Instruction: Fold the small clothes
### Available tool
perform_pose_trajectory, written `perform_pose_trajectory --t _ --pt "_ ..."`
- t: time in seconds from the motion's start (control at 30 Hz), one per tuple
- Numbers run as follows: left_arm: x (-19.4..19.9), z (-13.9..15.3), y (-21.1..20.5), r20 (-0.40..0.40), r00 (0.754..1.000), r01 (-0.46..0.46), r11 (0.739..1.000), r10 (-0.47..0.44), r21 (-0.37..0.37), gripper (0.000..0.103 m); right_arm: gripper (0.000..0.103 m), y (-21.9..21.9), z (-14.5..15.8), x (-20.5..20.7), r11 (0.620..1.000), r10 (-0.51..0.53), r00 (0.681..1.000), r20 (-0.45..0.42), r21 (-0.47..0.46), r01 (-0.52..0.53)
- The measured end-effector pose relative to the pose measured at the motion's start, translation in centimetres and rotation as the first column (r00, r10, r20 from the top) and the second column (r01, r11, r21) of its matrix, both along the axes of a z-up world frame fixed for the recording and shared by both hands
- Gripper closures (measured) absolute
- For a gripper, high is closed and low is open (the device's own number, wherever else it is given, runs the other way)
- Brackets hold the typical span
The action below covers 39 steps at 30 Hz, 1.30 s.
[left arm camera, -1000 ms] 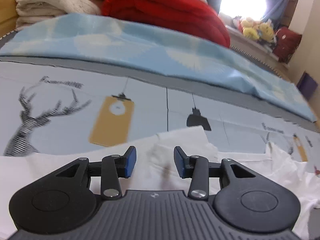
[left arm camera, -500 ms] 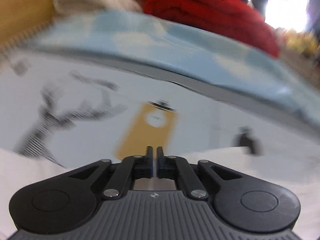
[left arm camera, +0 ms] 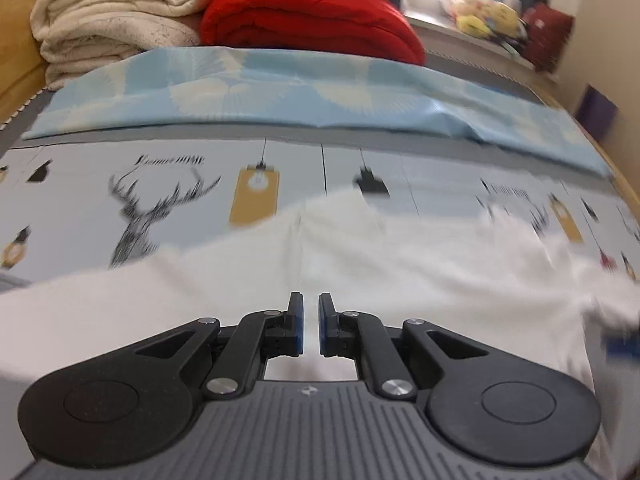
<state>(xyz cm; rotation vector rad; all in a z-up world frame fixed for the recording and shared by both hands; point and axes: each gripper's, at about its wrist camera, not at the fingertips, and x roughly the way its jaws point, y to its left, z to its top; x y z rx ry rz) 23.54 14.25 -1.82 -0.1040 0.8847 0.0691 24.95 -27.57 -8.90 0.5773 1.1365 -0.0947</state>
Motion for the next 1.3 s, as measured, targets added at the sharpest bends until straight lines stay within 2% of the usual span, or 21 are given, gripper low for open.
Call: perform_pose_trajectory --t 0.1,0.2,0.37,0.43,0.57,0.6,0.67,0.7,0.73,0.77,0.8,0.87,0.93,0.97,1.0,1.03,1.07,1.1,1.13,1.23,1.3 --pt "-7.4 -0.1 0.0 -0.023 1.000 0.007 0.999 -0.007 -0.032 0.091 0.068 -0.8 2.0 -1.5 0.999 0.025 0.998 0.057 -0.028 -0.023" --pt "-13.3 -2.2 0.5 -0.086 0.996 -0.021 0.999 0.017 -0.048 0.087 0.068 -2.0 3.2 -4.3 0.996 0.072 0.994 0.084 -0.060 -0.067" --pt "-19.1 -5.9 2.1 -0.211 0.974 -0.105 0.987 0.077 -0.124 0.087 0.068 -4.8 2.8 -10.6 0.990 0.106 0.994 -0.007 -0.089 -0.106" --pt "-20.8 -6.8 2.5 -0.232 0.968 -0.128 0.981 0.093 -0.144 0.078 0.067 -6.0 2.6 -13.3 0.986 0.124 0.992 -0.010 -0.110 -0.124" --pt "-22.5 -8.3 2.9 -0.277 0.956 -0.145 0.979 0.102 -0.141 0.073 0.063 -7.8 0.0 -18.7 0.977 0.150 0.989 -0.002 -0.154 -0.149" --pt "-22.5 -8.5 2.9 -0.284 0.953 -0.146 0.979 0.100 -0.144 0.069 0.063 -8.3 -0.9 -19.2 0.988 0.078 0.995 -0.065 -0.127 -0.086" --pt "-22.6 -9.2 2.9 -0.299 0.949 -0.149 0.979 0.102 -0.141 0.067 0.065 -9.0 -1.2 -19.8 1.000 0.016 1.000 -0.018 -0.018 -0.017" --pt "-22.6 -9.4 2.8 -0.305 0.947 -0.152 0.979 0.104 -0.137 0.067 0.065 -8.8 -1.2 -19.9 0.999 0.024 1.000 -0.003 -0.037 -0.024" --pt "-22.6 -9.7 2.8 -0.315 0.943 -0.157 0.978 0.107 -0.137 0.067 0.065 -8.3 -1.4 -19.8 0.993 0.045 0.999 -0.012 -0.106 -0.046" --pt "-22.6 -10.1 2.8 -0.327 0.939 -0.160 0.977 0.106 -0.144 0.067 0.064 -7.8 -1.8 -19.7 0.982 0.067 0.997 -0.039 -0.174 -0.073" --pt "-22.5 -10.4 2.7 -0.339 0.936 -0.159 0.975 0.099 -0.153 0.067 0.064 -7.5 -2.3 -19.8 0.975 0.080 0.995 -0.061 -0.203 -0.091" --pt "-22.6 -10.8 2.1 -0.354 0.932 -0.136 0.979 0.074 -0.153 0.067 0.064 -7.6 -2.9 -19.7 0.977 0.087 0.993 -0.080 -0.188 -0.100" --pt "-22.6 -11.0 1.3 -0.357 0.933 -0.092 0.989 0.044 -0.117 0.069 0.064 -7.8 -3.3 -19.6 0.977 0.085 0.993 -0.088 -0.191 -0.100" --pt "-22.6 -11.0 1.0 -0.354 0.934 -0.077 0.992 0.036 -0.103 0.079 0.064 -7.8 -3.5 -19.6 0.974 0.087 0.992 -0.093 -0.199 -0.104" --pt "-22.6 -11.0 0.9 -0.352 0.936 -0.065 0.993 0.025 -0.101 0.098 0.064 -7.8 -3.7 -19.6 0.972 0.092 0.991 -0.100 -0.205 -0.111" --pt "-22.7 -10.7 0.9 -0.343 0.939 -0.056 0.993 0.018 -0.101 0.098 0.064 -7.8 -4.0 -19.6 0.971 0.103 0.989 -0.110 -0.203 -0.124" --pt "-22.9 -10.3 1.0 -0.323 0.946 -0.053 0.994 0.021 -0.091 0.098 0.067 -7.7 -4.3 -19.6 0.971 0.121 0.985 -0.123 -0.192 -0.143" --pt "-23.0 -9.7 1.1 -0.295 0.955 -0.055 0.995 0.029 -0.082 0.098 0.088 -7.5 -4.5 -19.6 0.968 0.147 0.980 -0.137 -0.184 -0.171" --pt "-23.2 -8.9 1.4 -0.263 0.964 -0.062 0.994 0.037 -0.087 0.098 0.097 -7.4 -4.3 -19.7 0.963 0.168 0.977 -0.133 -0.189 -0.192" --pt "-24.0 -6.9 2.4 -0.180 0.982 -0.087 0.989 0.064 -0.119 0.098 0.097 -8.6 -2.0 -20.5 0.982 0.139 0.990 -0.010 -0.128 -0.139" --pt "-24.1 -6.9 2.7 -0.193 0.978 -0.101 0.989 0.079 -0.105 0.098 0.097 -9.3 -0.1 -21.2 0.991 0.111 0.991 0.077 -0.085 -0.104"
